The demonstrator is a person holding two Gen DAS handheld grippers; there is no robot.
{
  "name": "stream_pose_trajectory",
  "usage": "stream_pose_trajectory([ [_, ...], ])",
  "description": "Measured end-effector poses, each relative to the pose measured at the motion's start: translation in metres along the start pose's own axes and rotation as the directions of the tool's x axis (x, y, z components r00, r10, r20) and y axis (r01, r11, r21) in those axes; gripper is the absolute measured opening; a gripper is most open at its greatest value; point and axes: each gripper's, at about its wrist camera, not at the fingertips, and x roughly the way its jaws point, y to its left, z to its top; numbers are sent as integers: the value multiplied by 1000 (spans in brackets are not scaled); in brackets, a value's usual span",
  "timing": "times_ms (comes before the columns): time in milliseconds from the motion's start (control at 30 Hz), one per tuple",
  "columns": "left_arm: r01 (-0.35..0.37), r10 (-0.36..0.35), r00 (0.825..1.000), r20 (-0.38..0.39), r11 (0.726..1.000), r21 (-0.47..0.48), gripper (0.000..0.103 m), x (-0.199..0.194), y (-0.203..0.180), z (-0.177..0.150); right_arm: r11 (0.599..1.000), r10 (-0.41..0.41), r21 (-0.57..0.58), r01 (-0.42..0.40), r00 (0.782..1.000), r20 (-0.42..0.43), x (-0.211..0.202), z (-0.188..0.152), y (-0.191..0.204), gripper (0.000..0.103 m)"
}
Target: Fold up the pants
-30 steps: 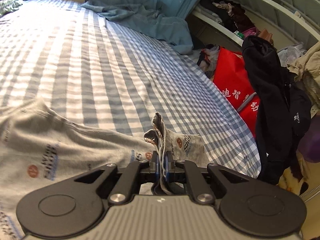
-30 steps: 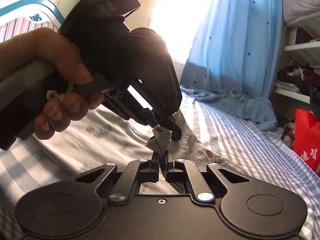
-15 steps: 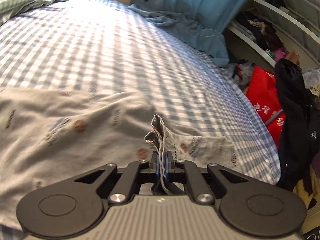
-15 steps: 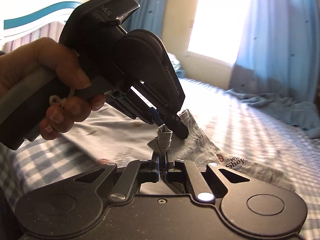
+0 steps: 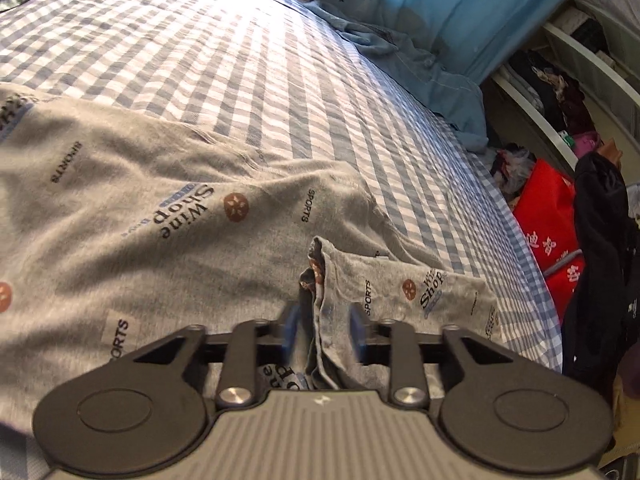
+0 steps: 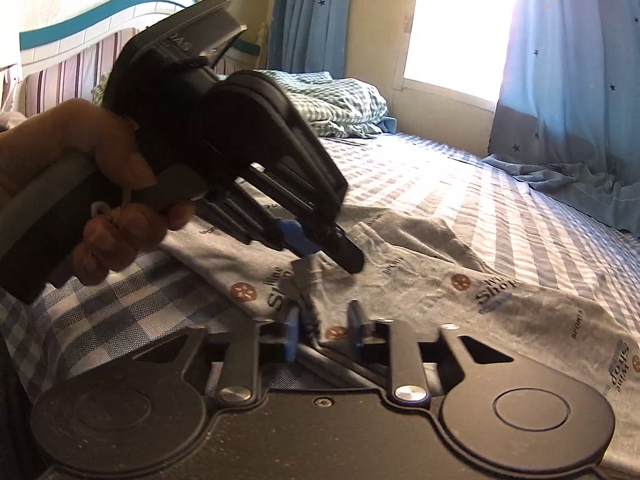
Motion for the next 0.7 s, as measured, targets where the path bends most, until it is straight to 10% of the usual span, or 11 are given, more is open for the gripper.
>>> stream_pose_trajectory([
  [100, -96, 95, 992, 86, 995, 19, 80, -15, -12, 0, 998, -49, 49, 47, 998, 40, -20, -9, -19, 88],
  [200, -243, 220, 959, 178, 963, 115, 96, -18, -39, -6, 984, -161, 90, 153, 984, 80, -43, -20, -45, 102],
  [400, -363, 308, 915, 259, 911, 197, 100, 15, -76, -21, 893, -447, 78, 443, 893, 41, -35, -21, -117, 102],
  [567, -503, 454, 851, 266, 849, 162, 100, 43, -75, -27, 874, -484, 23, 485, 874, -41, 3, -16, -173, 102],
  [700, -521, 459, 835, 303, 838, 165, 103, 46, -69, -34, 823, -568, -69, 564, 817, -96, 31, -25, -199, 102],
])
